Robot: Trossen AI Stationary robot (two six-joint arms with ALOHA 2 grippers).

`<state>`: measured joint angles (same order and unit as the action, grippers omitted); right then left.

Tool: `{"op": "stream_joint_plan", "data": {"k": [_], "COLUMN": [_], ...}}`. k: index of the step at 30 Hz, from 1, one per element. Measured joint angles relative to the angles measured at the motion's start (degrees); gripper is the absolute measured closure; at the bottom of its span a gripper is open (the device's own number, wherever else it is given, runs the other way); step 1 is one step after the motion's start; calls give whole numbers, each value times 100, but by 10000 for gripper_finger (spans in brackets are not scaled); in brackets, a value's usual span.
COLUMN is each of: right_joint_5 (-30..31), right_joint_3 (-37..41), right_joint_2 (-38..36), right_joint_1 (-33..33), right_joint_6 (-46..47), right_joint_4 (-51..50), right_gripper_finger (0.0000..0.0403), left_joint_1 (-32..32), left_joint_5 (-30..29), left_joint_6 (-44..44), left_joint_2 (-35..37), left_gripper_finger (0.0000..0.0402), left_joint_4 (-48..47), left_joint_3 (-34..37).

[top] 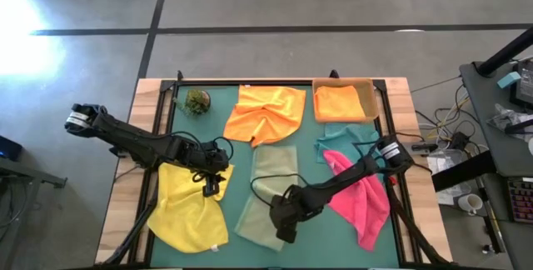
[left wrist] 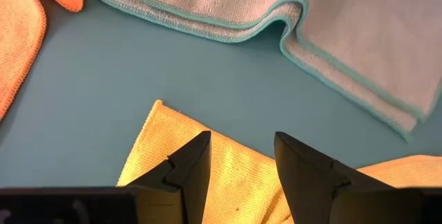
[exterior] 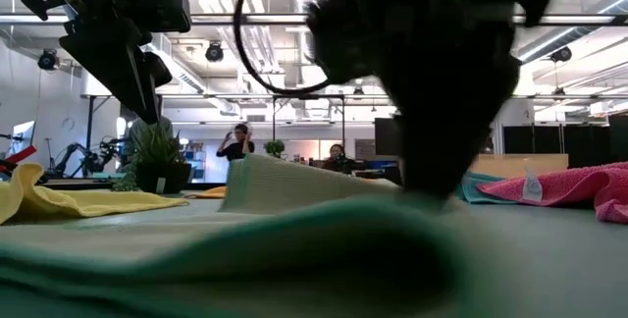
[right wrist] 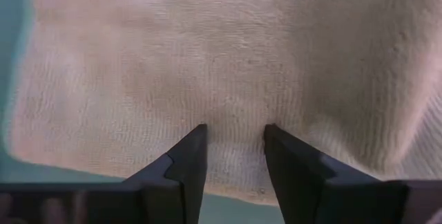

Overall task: Fold microfiber towels
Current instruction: Fold the light green microfiber towel

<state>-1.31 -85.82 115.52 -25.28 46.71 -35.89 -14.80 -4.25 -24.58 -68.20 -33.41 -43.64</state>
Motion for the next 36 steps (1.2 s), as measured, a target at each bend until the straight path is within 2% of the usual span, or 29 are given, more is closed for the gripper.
{"op": "stream_joint_plan", "data": {"k": [7, 11, 20, 24, 28, 33, 36], "right_joint_5": [-21, -21, 225, 646, 1082, 1037, 1053], "right_joint_3": [42, 11, 17, 26, 46, 152, 264], "right_joint_2": [-55, -113, -865, -1164, -1360, -1368, -1328], "right_joint_1": [-24, -24, -236, -510, -836, -1217, -1457], "right_joint_6": [-95, -128, -274, -288, -300, -19, -19], "right_joint_4": [-848, -1472, -1348, -1350, -1350, -1350, -1308], "right_gripper_finger": [266, 266, 266, 266, 266, 266, 266], "left_joint_1": [1, -62, -520, -778, -1024, -1251, -1395], "left_joint_5": [41, 260, 344, 341, 171, 70, 70], "left_joint_6": [0, 168, 913, 1329, 1518, 1452, 1445], "left_joint_2": [0, 0, -2, -109, -451, -1072, -1586], "left_gripper_finger": [258, 258, 258, 258, 258, 258, 258], "left_joint_4": [55, 518, 1371, 1948, 2501, 3001, 2986], "left_joint_3": [2, 4, 4, 4, 2, -34, -343]}}
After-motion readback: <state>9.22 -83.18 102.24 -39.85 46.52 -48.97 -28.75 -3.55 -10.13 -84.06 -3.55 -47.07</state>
